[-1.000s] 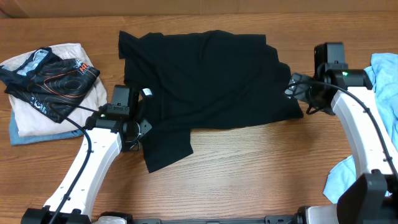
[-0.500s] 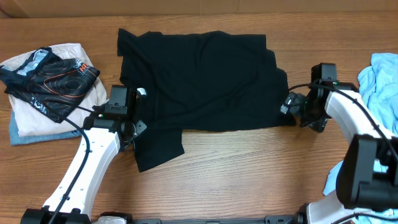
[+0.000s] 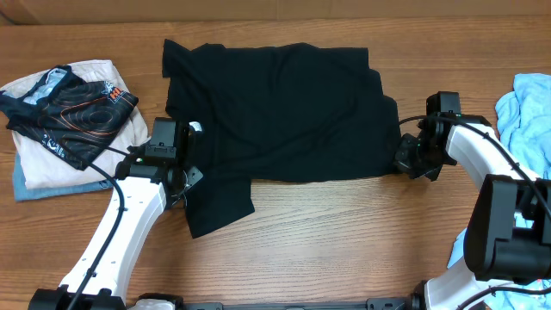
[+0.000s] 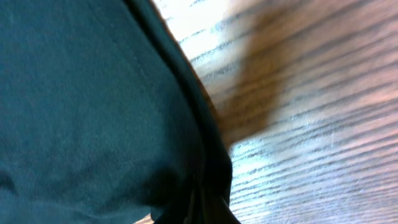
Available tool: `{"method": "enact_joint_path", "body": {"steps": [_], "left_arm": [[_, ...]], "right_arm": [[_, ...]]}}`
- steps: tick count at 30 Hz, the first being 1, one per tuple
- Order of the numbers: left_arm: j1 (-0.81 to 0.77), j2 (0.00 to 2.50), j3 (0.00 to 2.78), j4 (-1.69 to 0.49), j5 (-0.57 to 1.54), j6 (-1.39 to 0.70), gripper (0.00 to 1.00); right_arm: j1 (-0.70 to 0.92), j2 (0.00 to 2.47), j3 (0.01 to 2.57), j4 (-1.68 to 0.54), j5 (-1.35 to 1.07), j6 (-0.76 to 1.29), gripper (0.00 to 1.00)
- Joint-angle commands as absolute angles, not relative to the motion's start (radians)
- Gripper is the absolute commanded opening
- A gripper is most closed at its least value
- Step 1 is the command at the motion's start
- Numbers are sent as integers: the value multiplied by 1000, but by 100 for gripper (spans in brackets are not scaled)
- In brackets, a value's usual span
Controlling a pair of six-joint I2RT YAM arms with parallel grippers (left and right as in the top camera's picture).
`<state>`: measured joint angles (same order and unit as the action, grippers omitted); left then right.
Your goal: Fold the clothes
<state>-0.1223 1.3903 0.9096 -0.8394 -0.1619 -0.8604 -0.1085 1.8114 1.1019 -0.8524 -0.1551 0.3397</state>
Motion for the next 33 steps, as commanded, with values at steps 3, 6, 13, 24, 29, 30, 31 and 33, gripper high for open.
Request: {"method": "enact_joint_path", "body": {"steps": [3,6,13,24,29,30,31,33], "left_arm": [[-116,1385,907,-838,-191,-849,5],[-116,1385,907,-835,-191,-849,5],[-116,1385,907,-834,-191,-849,5],[-116,1385,907,-841,-191,-849,5],[-117,1385,907,-841,-190,-849,5],[-117,1385,907,-841,-190,-849,5],[-117,1385,907,-841,-190,-849,5],[-117,1385,907,-841,-190,-849,5]], "right_arm": [[-107,1805,1163,-977,-179,332,4],[-107,1801,1328,-1201,-176,298,4],[-107,1801,1525,-1266,-46,273,60],[-107,1808,1385,-1273,-46,272,70],[-107,1808,1267,-1207,-46,272,70],[-107,1808,1249,-1194,-46,272,70],[-107,1808,1232,-1177,-46,272,70],[-107,1808,1201,-1134,-46,273,70]]}}
